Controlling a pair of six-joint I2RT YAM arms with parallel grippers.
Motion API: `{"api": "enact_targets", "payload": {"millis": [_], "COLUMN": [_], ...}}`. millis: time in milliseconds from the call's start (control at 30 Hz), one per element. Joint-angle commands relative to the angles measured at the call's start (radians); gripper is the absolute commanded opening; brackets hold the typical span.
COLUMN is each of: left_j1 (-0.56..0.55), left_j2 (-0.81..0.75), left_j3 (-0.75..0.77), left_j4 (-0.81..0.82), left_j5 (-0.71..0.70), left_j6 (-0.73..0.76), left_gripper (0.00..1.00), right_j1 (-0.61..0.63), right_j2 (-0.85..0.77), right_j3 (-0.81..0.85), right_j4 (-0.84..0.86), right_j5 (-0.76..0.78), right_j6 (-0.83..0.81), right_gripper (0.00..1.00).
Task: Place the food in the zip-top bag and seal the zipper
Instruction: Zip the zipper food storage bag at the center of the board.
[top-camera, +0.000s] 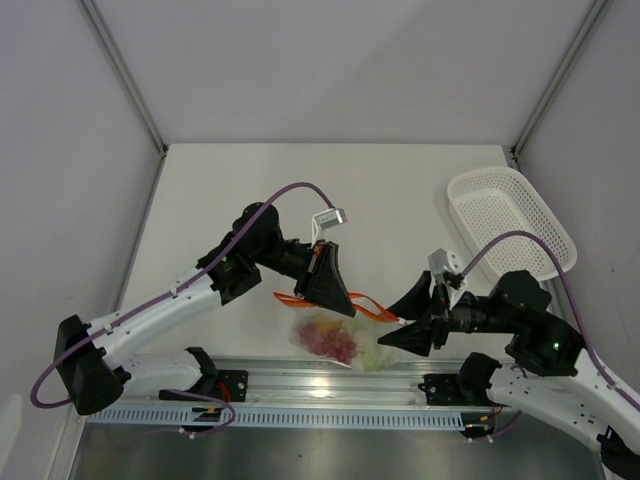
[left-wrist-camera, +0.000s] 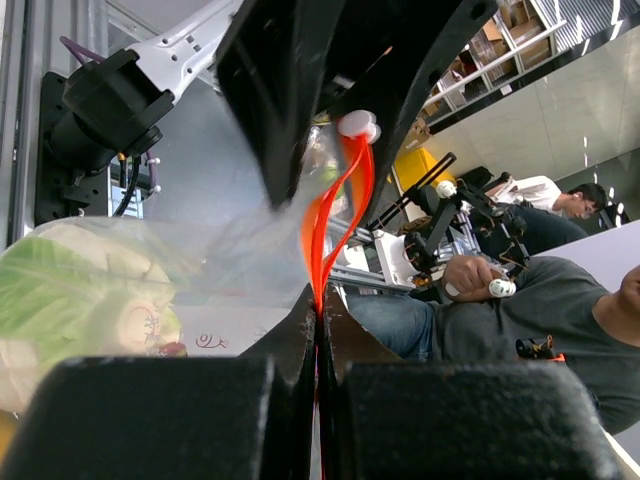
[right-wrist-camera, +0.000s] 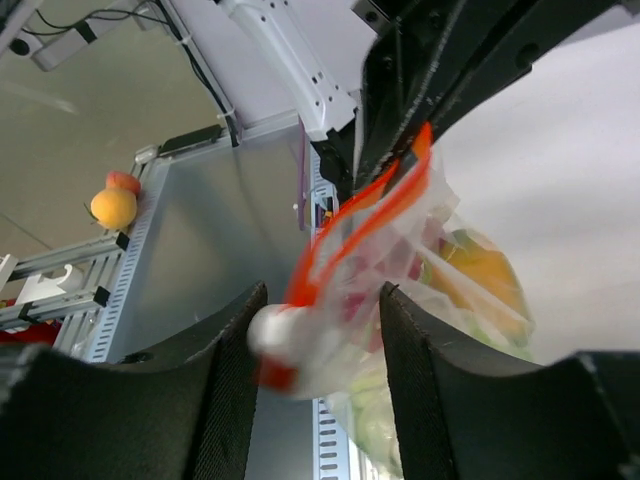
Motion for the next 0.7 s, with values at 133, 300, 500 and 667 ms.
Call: {"api": "enact_targets", "payload": {"millis": [133,300,500,667], "left_j1": [0.008,0.010,0.008,-0.002], "left_j2": [-0.023,-0.038,-0.076,-0.116], "left_j3": [0.043,0.006,-0.096,-0.141], "left_j4": [0.059,0.041,-0.056,-0.194], "left_j5": [0.023,0.020,-0.039,-0.127], "left_j6": [-0.019,0.009,0.125,0.285], "left_gripper": [0.01,0.01,0.00,0.23], "right_j1": [0.035,0.037,0.037,0.037], "right_j2": [0.065,0.015,-0.025,0.077], "right_j3": [-0.052,-0.064,-0.069,-0.103], "right_j4": [0.157,0.163,0.134,0.129], "right_j5": [0.037,0.105,0.168,0.122], "right_j6": [0.011,0.029,0.044,0.081], "right_gripper": [0.16,0.00,0.00,0.00]}}
